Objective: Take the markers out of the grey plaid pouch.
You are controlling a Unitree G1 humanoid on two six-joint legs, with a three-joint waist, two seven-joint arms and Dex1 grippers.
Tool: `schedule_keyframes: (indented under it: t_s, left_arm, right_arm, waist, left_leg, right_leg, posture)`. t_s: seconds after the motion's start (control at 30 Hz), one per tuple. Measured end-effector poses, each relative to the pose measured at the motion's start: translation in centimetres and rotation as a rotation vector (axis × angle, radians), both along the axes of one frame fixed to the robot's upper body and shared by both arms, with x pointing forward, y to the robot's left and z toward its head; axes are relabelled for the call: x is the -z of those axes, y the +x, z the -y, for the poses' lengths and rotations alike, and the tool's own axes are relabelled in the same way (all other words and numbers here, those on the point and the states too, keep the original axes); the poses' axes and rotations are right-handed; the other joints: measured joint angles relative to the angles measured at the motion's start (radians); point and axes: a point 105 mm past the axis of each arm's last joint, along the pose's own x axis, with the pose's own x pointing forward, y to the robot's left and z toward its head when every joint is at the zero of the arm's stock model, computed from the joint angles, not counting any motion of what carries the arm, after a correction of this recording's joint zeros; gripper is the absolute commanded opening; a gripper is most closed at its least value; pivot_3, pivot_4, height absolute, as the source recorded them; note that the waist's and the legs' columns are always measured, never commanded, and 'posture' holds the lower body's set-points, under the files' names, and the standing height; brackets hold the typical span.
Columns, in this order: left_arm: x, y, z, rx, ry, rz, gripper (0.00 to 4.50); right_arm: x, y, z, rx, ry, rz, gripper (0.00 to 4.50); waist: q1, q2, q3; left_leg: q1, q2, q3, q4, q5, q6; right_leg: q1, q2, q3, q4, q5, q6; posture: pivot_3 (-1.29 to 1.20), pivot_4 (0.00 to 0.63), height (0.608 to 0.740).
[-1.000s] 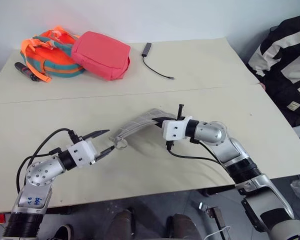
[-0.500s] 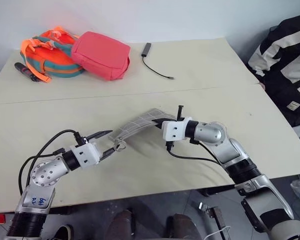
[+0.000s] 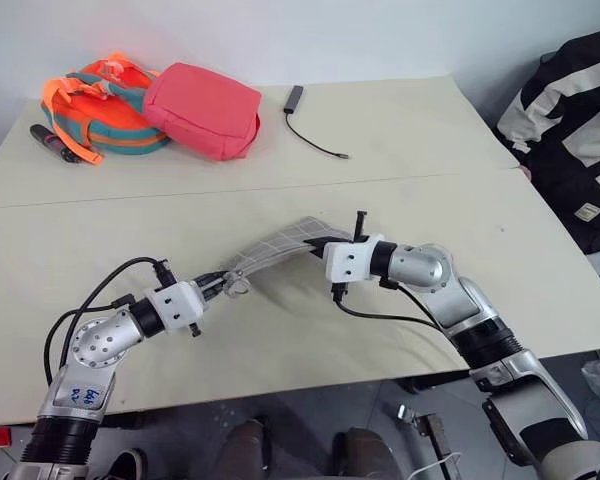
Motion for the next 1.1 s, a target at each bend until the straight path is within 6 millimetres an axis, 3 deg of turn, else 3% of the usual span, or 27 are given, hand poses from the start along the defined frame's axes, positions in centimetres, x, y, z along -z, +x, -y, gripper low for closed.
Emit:
schedule_keyframes:
  t_s: [0.37,0.4,0.57,0.7,0.83,0.9,1.0,1.1]
  left_arm:
    - [-0.2,0.3,0.1,-0.003,-0.008,0.006,0.02]
    - [-0.1,0.3,0.1,-0.003,-0.008,0.006,0.00]
    - [-0.1,0.5,0.6,0.002,-0.011,0.010,0.00]
    - [0.1,0.6,1.1,-0.007,-0.011,0.014,0.00]
    - [0.2,0.8,1.4,-0.032,0.018,0.026,0.00]
    - [0.4,0.9,1.6,-0.039,0.024,0.025,0.00]
    - [1.1,0.9,2.5,-0.018,0.061,0.023,0.00]
    - [1.0,1.2,3.5,-0.007,0.074,0.043,0.00]
  right_arm:
    - [0.4,-0.2,0.2,0.005,0.026,-0.053,0.00]
    - [0.4,-0.2,0.3,0.005,0.035,-0.066,0.55]
    - [-0.9,-0.5,0.5,0.012,0.129,-0.097,2.07]
    - [-2.5,-0.7,2.4,0.090,0.305,-0.170,2.07]
    - [-5.0,-2.9,3.6,0.044,0.524,-0.354,2.07]
    - [-5.1,-4.2,3.6,0.001,0.554,-0.459,2.07]
    - [-2.1,-7.3,2.7,-0.041,0.564,-0.798,2.07]
    - [2.1,-8.6,1.4,0.039,0.540,-1.013,2.07]
  waist:
    - [0.000,0.000,0.000]
    - [0.000,0.000,0.000]
    - [0.002,0.000,0.000]
    - [0.012,0.000,0.000]
    - [0.023,0.000,0.000]
    - [0.025,0.000,0.000]
    - [0.028,0.000,0.000]
    - [0.028,0.000,0.000]
  left_leg:
    - [0.000,0.000,0.000,0.000,0.000,0.000]
    - [0.000,0.000,0.000,0.000,0.000,0.000]
    - [0.000,0.000,0.000,0.000,0.000,0.000]
    - [0.000,0.000,-0.001,0.000,0.000,0.000]
    - [0.000,0.000,-0.001,0.000,-0.001,0.001]
    - [0.000,0.000,-0.001,0.001,-0.003,0.001]
    - [0.000,0.001,-0.002,0.001,-0.006,0.001]
    - [-0.001,0.001,-0.001,0.003,-0.006,0.001]
  right_leg:
    - [0.000,0.000,0.000,0.000,0.000,0.000]
    - [0.000,0.000,0.000,0.000,0.000,0.000]
    - [0.000,0.000,0.000,0.000,0.000,0.000]
    - [0.001,0.000,-0.001,0.000,0.000,0.000]
    - [0.001,0.000,0.000,-0.001,0.000,0.000]
    - [0.001,0.000,0.000,-0.003,0.000,0.000]
    - [0.002,0.000,-0.001,-0.004,0.000,0.000]
    - [0.001,0.000,0.000,-0.003,0.000,0.000]
  posture:
    - [0.00,0.150,0.740]
    - [0.00,0.150,0.740]
    - [0.00,0.150,0.740]
    - [0.00,0.150,0.740]
    - [0.00,0.150,0.740]
    - [0.00,0.150,0.740]
    - [0.00,0.150,0.740]
    - [0.00,0.150,0.740]
